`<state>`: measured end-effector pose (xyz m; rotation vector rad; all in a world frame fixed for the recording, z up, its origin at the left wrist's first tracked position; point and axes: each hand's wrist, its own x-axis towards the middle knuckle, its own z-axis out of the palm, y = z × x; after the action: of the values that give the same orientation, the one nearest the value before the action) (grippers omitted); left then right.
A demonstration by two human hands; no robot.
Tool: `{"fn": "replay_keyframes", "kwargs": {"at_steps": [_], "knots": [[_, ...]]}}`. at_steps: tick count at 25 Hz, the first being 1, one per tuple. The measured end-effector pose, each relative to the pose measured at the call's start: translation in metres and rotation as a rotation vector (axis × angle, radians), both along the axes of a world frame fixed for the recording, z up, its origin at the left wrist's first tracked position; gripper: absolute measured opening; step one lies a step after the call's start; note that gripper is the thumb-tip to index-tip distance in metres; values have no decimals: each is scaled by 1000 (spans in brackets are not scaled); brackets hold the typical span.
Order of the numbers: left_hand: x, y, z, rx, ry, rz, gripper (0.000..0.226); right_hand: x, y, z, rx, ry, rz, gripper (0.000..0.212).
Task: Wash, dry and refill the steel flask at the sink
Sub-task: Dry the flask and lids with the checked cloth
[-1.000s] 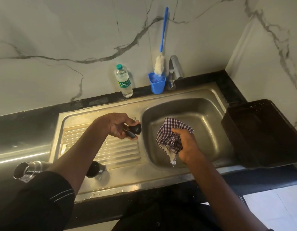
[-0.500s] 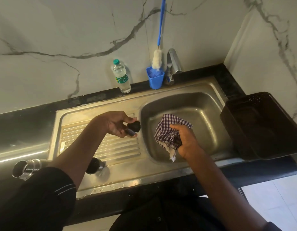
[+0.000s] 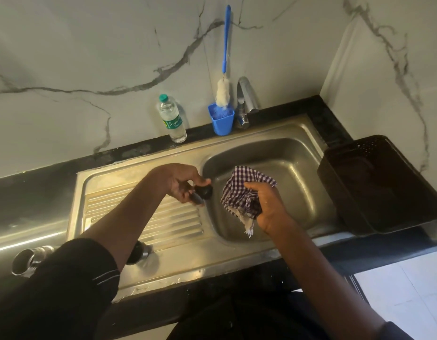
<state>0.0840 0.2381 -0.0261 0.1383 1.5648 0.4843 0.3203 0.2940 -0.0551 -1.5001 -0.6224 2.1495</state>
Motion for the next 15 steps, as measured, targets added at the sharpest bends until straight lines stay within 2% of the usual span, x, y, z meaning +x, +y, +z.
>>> {"fn": "replay_keyframes", "kwargs": {"at_steps": [4, 11, 15], "knots": [[8, 2, -5, -9, -11, 14, 46, 0, 2, 2, 14, 1, 17, 33], [6, -8, -9, -26, -21, 36, 54, 0, 2, 3, 11, -18, 19, 34], [12, -14, -18, -61, 104, -14, 31, -2, -5, 3, 6, -27, 33, 37]]}}
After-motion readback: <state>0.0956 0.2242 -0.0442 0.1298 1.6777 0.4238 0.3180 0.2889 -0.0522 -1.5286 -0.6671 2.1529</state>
